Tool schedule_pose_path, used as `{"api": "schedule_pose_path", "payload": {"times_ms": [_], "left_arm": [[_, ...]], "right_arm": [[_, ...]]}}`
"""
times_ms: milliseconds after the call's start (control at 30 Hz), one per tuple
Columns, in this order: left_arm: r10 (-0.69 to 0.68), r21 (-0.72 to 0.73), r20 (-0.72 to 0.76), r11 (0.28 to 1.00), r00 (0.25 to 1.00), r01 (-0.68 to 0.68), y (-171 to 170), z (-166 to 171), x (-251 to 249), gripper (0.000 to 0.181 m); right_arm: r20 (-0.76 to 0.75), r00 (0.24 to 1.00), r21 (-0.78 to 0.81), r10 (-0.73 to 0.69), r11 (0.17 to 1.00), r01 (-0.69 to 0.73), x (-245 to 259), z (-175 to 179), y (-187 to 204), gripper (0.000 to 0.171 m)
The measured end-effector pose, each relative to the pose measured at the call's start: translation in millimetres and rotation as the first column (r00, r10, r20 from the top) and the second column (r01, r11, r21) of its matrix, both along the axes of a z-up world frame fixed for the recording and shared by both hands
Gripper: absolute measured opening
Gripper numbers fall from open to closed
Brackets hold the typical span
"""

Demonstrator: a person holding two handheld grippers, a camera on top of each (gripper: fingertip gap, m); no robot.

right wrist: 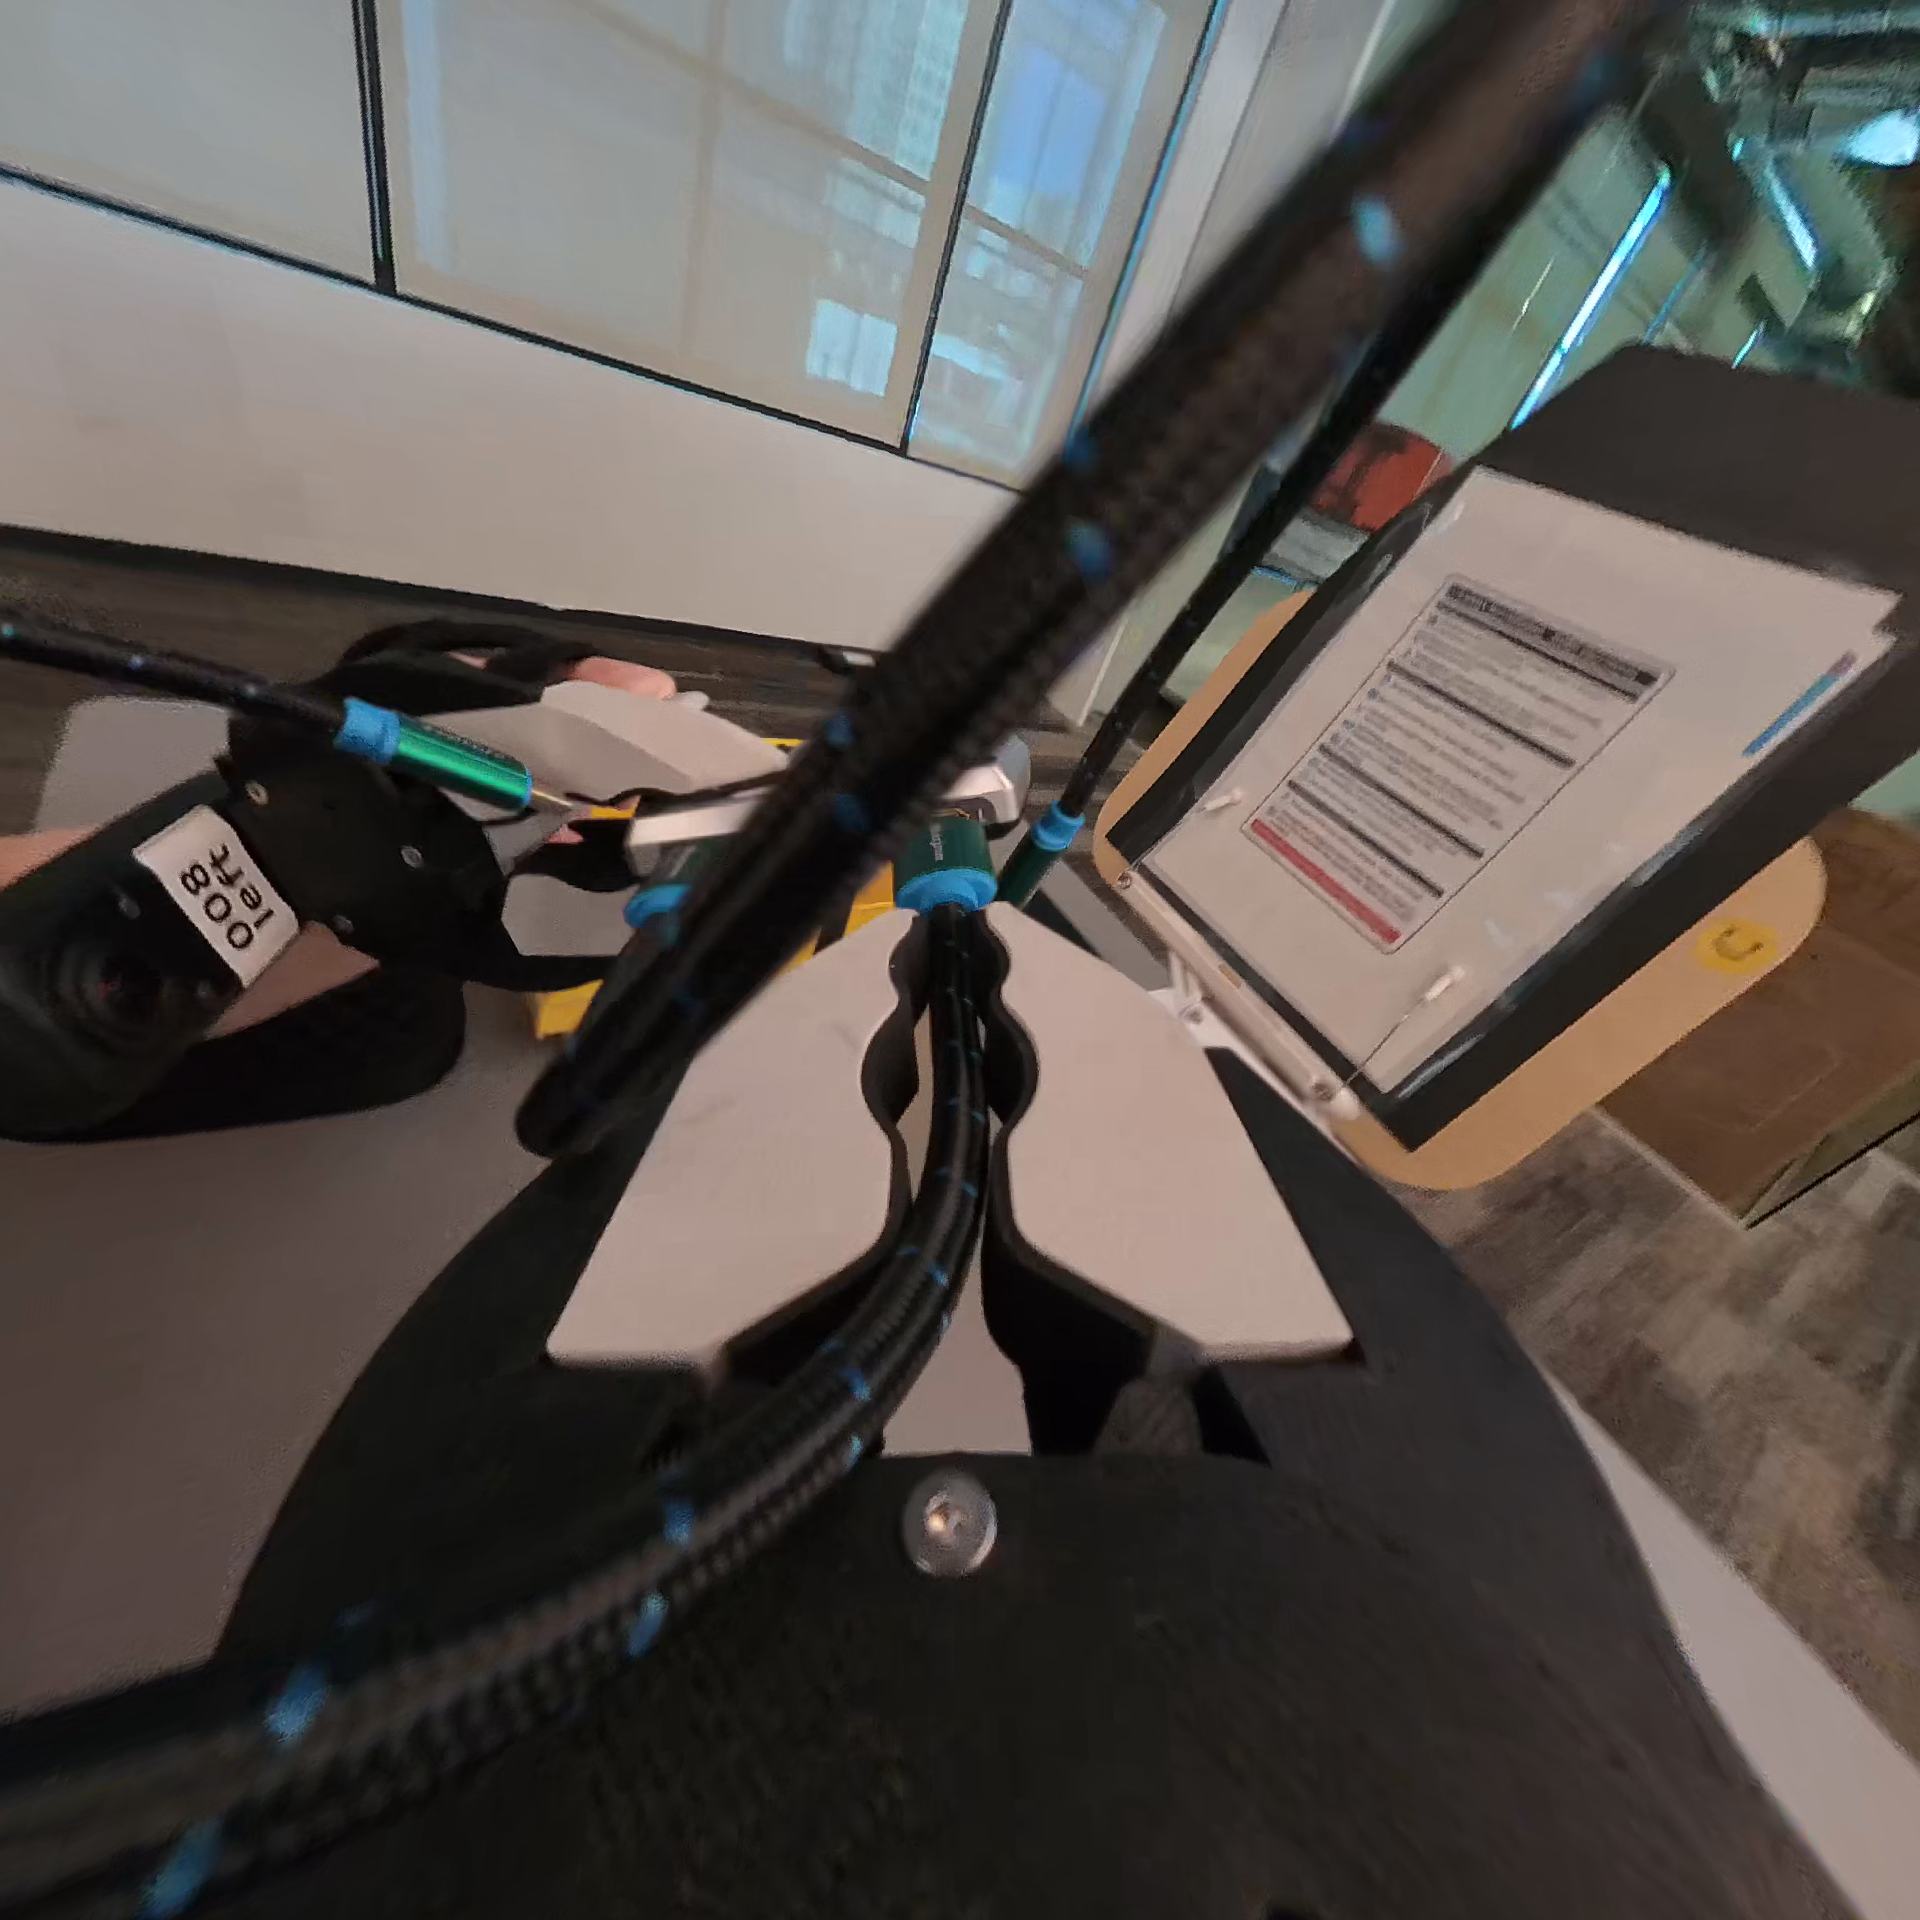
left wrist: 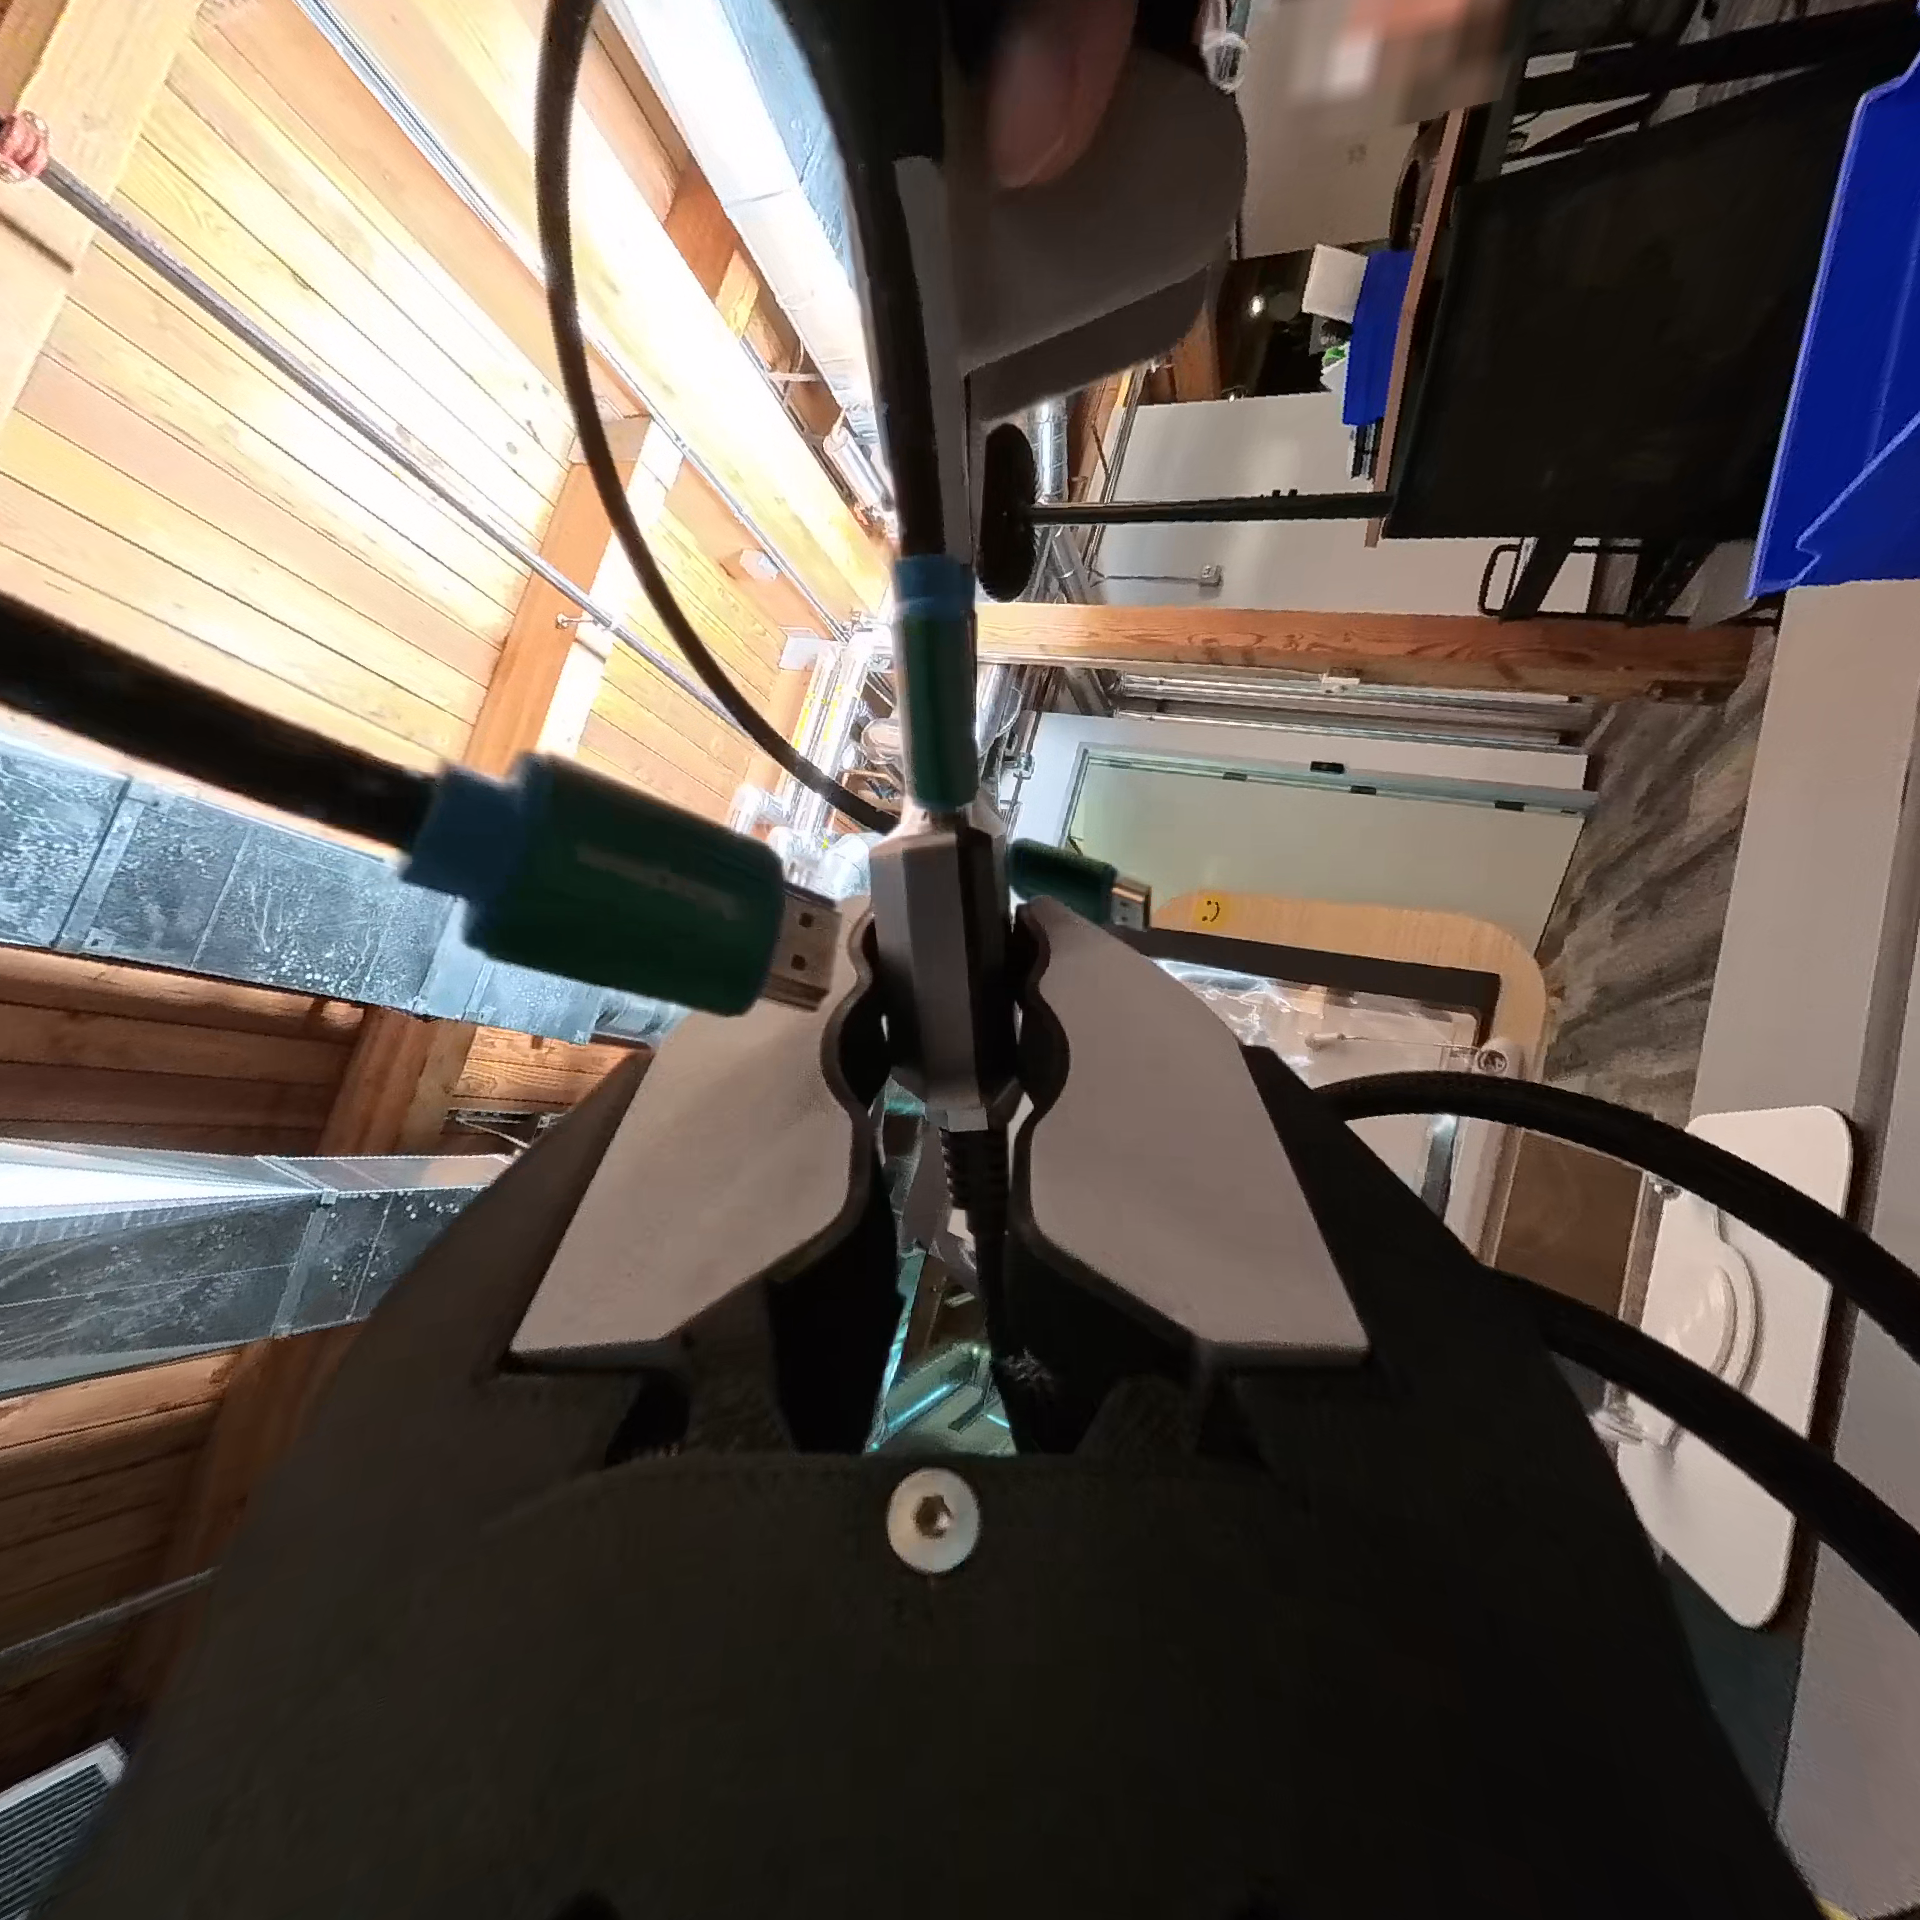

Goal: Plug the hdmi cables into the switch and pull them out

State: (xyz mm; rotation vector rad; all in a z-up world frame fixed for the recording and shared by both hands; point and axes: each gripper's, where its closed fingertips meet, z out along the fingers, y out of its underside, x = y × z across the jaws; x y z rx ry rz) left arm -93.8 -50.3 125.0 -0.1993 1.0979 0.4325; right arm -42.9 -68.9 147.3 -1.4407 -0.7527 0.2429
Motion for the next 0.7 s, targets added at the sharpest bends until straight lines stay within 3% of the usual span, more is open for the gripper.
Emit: {"api": "schedule_pose_path", "payload": {"times_ms": [333,567,700], "left_arm": [[-0.043,-0.028,-0.053,0.999,0.998,0.041,-12.0,-2.5,-1.4,0.020],[-0.095,-0.037,-0.076,0.995,0.993,0.092,-18.9,-2.5,-2.1,0.020],[-0.078,-0.012,-0.027,0.997,0.997,0.078,-13.9,3.5,-6.9,0.020]], "right_arm": [[0.190,0.981,0.216,0.042,0.973,-0.083,-5.1,-3.2,-6.5,0.007],[0.185,0.975,0.296,0.119,0.940,-0.171,-5.3,-3.3,-13.2,0.005],[0.190,0.980,0.363,0.061,0.923,-0.128,-11.9,3.9,-12.4,0.007]]}}
